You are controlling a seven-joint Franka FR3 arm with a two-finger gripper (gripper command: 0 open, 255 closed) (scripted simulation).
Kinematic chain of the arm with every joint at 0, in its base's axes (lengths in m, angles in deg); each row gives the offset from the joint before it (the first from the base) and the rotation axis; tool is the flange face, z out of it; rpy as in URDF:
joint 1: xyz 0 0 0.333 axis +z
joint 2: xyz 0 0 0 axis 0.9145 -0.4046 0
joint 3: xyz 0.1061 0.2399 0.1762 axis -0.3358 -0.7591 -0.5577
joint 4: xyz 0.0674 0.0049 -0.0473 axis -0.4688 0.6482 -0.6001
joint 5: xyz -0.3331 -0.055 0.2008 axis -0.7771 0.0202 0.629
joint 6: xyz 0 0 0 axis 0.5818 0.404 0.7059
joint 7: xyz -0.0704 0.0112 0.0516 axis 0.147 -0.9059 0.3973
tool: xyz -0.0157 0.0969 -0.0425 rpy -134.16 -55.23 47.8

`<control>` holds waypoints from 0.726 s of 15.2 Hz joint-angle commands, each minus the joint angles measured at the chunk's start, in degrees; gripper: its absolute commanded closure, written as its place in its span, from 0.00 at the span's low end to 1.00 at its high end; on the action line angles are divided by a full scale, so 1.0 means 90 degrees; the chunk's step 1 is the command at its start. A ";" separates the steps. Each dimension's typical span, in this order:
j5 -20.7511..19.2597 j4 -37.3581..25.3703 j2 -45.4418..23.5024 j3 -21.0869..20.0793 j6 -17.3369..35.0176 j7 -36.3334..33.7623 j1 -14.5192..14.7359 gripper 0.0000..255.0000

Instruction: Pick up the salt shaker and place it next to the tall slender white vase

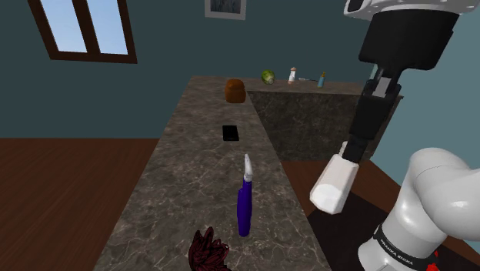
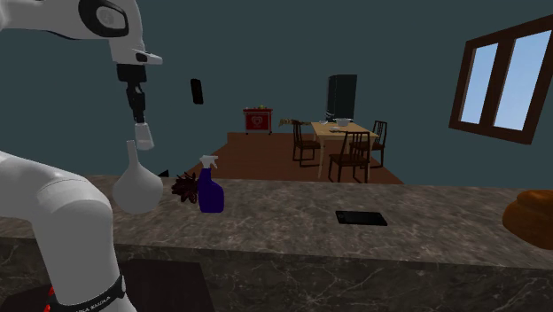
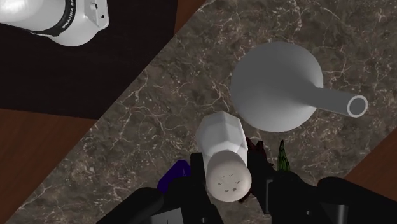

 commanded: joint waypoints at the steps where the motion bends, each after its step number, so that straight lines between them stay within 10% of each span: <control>1: 0.0036 0.0200 0.0069 -0.0033 0.0135 0.0025 0.0019 1.00; 11: 0.0253 0.1195 0.0366 -0.0238 0.0835 0.0149 0.0129 1.00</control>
